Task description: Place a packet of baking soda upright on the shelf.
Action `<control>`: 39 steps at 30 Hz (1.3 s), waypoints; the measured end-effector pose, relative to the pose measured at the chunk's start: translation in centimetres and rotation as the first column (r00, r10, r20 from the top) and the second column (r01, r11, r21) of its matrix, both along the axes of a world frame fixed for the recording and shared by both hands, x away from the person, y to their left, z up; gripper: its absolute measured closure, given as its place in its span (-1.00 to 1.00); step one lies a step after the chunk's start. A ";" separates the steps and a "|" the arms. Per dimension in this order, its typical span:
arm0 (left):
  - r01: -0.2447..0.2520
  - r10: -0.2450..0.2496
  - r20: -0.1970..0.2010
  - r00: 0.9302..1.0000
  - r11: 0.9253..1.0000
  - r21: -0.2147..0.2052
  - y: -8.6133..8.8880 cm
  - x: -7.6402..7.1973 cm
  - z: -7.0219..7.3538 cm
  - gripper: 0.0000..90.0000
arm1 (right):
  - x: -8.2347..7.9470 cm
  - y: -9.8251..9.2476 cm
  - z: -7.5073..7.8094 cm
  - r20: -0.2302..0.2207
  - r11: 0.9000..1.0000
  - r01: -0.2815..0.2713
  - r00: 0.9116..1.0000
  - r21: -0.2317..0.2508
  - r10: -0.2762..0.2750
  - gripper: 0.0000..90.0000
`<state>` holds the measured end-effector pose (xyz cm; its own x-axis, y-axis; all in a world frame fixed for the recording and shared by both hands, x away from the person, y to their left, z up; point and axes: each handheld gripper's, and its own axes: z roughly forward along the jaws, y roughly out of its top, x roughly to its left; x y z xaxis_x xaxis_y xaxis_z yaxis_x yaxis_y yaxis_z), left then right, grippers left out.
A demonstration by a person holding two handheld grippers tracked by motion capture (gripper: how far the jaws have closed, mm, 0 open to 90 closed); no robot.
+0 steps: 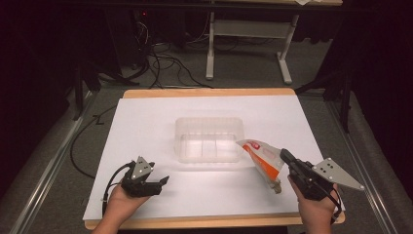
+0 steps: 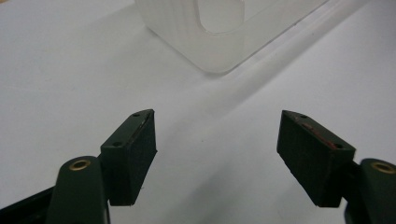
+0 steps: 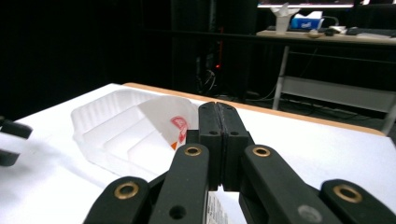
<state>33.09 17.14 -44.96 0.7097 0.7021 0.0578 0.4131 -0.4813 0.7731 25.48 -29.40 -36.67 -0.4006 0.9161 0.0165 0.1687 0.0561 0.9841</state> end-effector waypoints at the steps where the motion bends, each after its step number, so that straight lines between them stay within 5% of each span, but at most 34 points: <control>1: 0.001 -0.001 0.000 1.000 1.000 0.001 0.0 0.0 0.0 -0.36 | 0.1 -0.5 0.1 0.001 0.999 0.029 1.000 0.018 -0.030 1.00; 9: 0.005 -0.005 -0.004 1.000 1.000 0.003 -0.2 0.1 -0.1 -0.36 | 0.1 -4.4 -0.4 -0.017 0.986 0.137 0.991 0.094 -0.136 1.00; 19: 0.033 -0.033 0.006 0.999 0.999 -0.002 -1.2 0.5 0.1 -0.36 | -0.4 -6.7 -1.7 -0.068 0.973 0.208 0.977 0.095 -0.203 1.00; 30: 0.055 -0.055 0.016 0.998 0.998 -0.010 -1.8 0.8 0.2 -0.36 | -0.8 -6.4 -1.8 -0.077 0.980 0.188 0.980 0.064 -0.183 1.00; 37: 0.055 -0.054 0.023 0.998 0.998 -0.013 -1.8 0.7 0.3 -0.35 | 0.0 -5.1 0.9 -0.031 0.984 0.124 0.992 0.130 -0.121 1.00; 39: 0.051 -0.051 0.025 0.998 0.999 -0.016 -1.7 0.7 0.3 -0.35 | 0.6 -4.4 1.6 -0.022 0.987 0.109 0.994 0.116 -0.107 1.00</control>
